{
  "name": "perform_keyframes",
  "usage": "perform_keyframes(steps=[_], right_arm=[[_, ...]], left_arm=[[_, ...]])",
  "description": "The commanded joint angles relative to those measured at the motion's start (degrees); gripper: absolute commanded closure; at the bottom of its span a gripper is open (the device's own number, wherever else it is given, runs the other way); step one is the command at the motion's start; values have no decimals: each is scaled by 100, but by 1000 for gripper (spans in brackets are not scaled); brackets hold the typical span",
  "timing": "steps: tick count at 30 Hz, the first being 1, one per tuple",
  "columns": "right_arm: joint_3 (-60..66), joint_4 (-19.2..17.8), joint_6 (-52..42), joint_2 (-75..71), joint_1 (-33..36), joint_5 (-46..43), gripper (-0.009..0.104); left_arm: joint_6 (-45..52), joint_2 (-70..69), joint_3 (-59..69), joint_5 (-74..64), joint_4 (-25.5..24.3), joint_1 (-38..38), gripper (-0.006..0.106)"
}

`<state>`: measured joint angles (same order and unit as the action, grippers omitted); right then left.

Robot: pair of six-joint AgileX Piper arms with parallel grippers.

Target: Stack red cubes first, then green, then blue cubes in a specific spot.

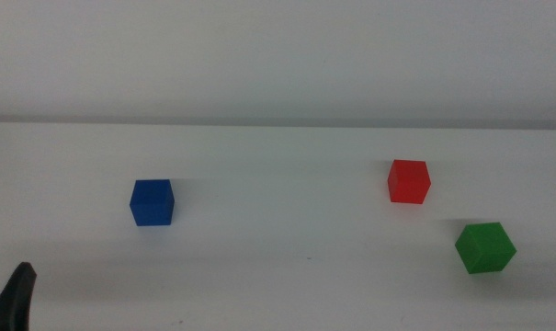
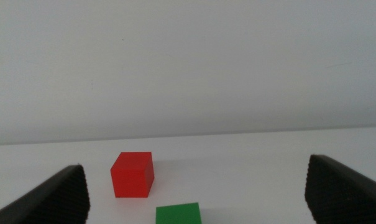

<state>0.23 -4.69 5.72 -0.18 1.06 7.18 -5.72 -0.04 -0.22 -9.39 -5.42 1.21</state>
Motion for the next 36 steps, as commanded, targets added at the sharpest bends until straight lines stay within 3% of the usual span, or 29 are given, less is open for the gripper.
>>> perform_keyframes(steps=[1,6,9,11,16,19,30,36], right_arm=[[194,-170,-36,-190,5,-203,2],[-118,-125,97,-74,5,-257,2],[-841,-113,192,504,5,318,2],[-1520,-74,205,1247,5,1037,2],[-3609,322,223,3163,5,4009,2],[-4397,380,248,3987,5,4760,2],[-5226,389,189,5579,5,4590,2],[-6190,395,307,7159,67,4890,2]], left_arm=[[-33,-204,235,92,6,-2,7],[-16,-204,235,92,6,-2,7],[-16,-204,235,92,6,-2,7],[-27,-204,235,92,6,-2,7],[-27,-204,235,92,6,-2,7],[-27,-204,235,92,6,-2,7],[-27,-204,235,92,6,-2,7],[-27,-204,235,92,6,-2,7]])
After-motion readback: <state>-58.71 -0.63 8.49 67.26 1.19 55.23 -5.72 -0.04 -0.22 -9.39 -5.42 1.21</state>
